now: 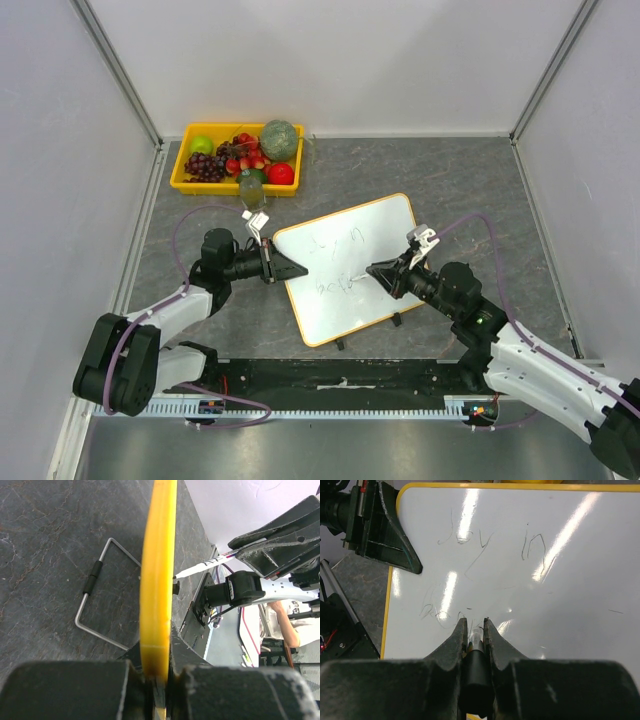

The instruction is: Write a sentence on the whiteboard

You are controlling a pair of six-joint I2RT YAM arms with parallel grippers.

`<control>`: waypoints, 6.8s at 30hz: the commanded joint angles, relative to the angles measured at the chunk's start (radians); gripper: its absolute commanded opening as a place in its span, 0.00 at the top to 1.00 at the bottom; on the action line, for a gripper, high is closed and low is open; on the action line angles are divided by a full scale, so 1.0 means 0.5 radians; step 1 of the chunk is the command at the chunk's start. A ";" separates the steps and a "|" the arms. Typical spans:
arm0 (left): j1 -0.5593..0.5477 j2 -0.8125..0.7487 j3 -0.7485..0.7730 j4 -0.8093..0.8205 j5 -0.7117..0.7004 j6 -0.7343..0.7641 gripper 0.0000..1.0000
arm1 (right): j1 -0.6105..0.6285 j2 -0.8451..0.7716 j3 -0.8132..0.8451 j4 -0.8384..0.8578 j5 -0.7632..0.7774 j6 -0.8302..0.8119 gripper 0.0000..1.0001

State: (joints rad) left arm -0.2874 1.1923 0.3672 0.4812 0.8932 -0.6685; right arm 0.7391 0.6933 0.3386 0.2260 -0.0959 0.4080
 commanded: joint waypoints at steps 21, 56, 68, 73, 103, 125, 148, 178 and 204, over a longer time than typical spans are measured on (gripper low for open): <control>0.072 0.076 -0.066 -0.217 -0.387 0.349 0.98 | 0.028 0.067 -0.036 0.027 0.308 -0.006 1.00; 0.072 0.103 -0.056 -0.208 -0.372 0.352 0.98 | 0.037 -0.040 -0.137 -0.446 0.284 0.071 1.00; 0.069 0.104 -0.056 -0.208 -0.369 0.352 0.98 | 0.037 -0.104 0.025 -0.400 0.296 0.144 1.00; 0.072 0.104 -0.056 -0.205 -0.366 0.352 0.98 | 0.040 -0.153 0.163 -0.385 0.360 0.169 1.00; 0.069 0.110 -0.056 -0.199 -0.351 0.352 0.98 | 0.040 0.120 0.145 -0.298 0.394 0.092 1.00; 0.069 0.113 -0.056 -0.195 -0.348 0.355 0.98 | 0.037 0.022 0.078 -0.467 0.541 0.089 1.00; 0.072 0.116 -0.053 -0.189 -0.338 0.358 0.98 | 0.040 0.163 0.158 -0.446 0.576 0.043 1.00; 0.072 0.128 -0.053 -0.192 -0.329 0.355 0.98 | 0.040 0.123 0.022 -0.768 0.447 0.221 1.00; 0.072 -0.062 -0.124 -0.287 -0.394 0.331 0.98 | 0.040 -0.156 0.259 -0.514 0.257 -0.141 1.00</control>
State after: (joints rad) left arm -0.2733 1.1603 0.3462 0.4713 0.9092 -0.6579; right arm 0.7609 0.6209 0.4591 -0.1497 0.1055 0.3885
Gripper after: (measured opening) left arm 0.086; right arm 0.169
